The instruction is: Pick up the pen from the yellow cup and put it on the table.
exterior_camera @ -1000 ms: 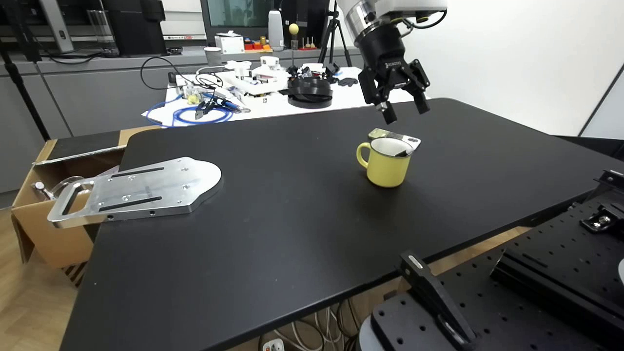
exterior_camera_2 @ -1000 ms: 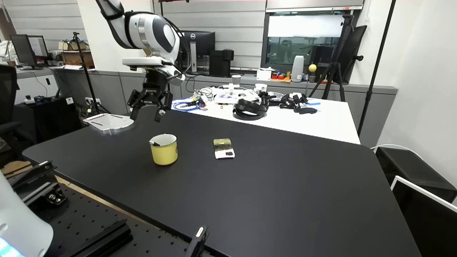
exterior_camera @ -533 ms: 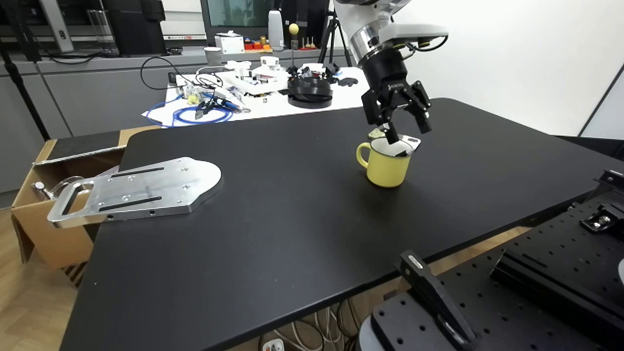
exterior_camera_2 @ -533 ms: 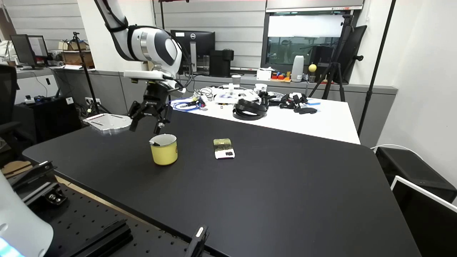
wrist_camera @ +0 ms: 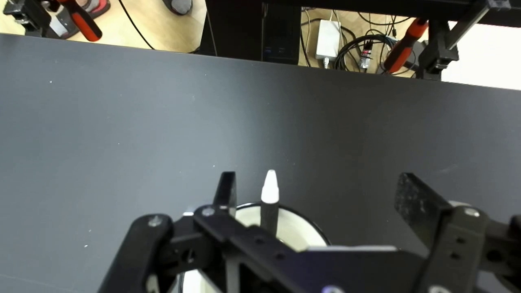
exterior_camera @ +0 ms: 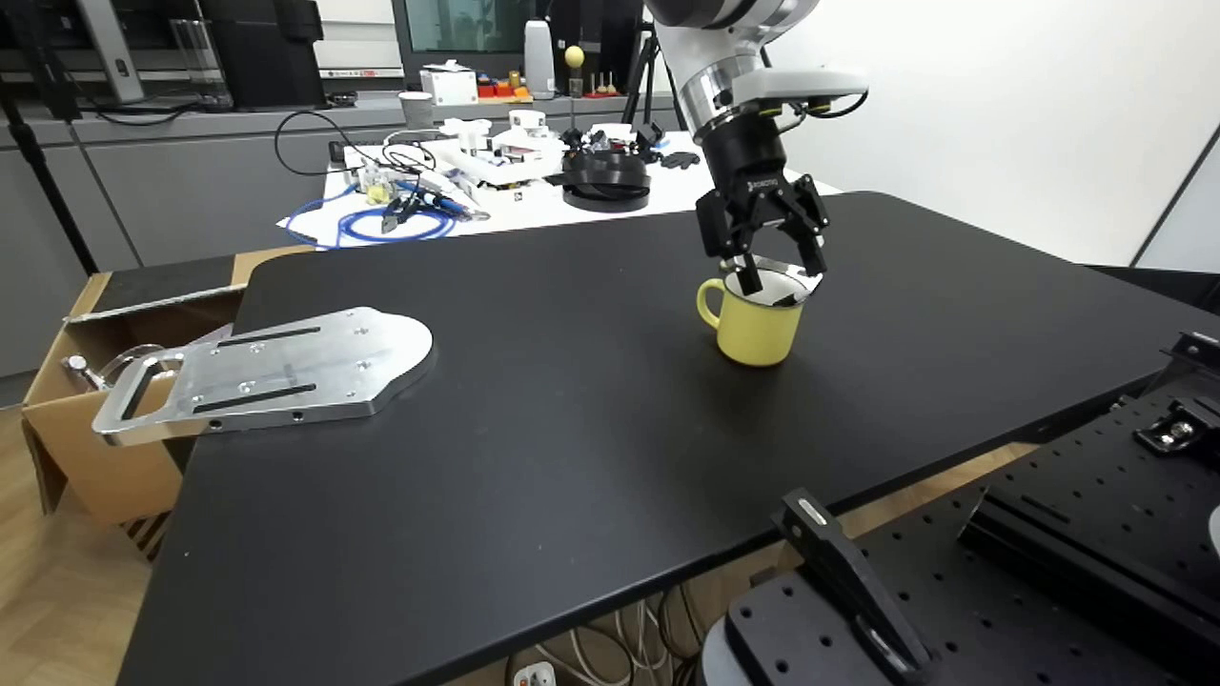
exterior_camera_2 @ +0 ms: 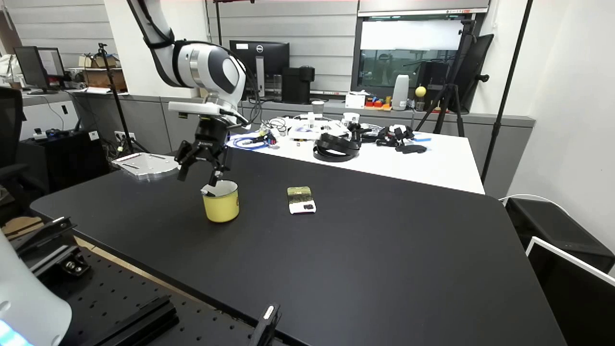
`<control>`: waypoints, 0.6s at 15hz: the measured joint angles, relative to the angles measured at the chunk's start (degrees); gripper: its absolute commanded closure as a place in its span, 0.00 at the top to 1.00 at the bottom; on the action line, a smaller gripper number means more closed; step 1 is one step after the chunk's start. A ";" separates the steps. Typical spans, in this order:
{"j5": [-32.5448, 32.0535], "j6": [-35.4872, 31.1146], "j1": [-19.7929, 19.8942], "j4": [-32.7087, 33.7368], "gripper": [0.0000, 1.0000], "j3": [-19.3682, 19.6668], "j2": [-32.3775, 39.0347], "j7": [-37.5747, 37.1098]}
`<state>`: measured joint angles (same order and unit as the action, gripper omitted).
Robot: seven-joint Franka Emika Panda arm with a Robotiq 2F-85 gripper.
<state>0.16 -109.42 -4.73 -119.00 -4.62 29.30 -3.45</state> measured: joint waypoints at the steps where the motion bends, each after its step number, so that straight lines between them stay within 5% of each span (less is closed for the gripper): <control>1: 0.09 -0.31 0.00 -0.03 1.00 0.00 0.08 0.00; 9: 0.98 -1.41 0.01 -0.48 1.00 0.06 0.62 0.01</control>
<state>1.14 -110.83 -4.72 -119.48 -4.56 29.91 -3.44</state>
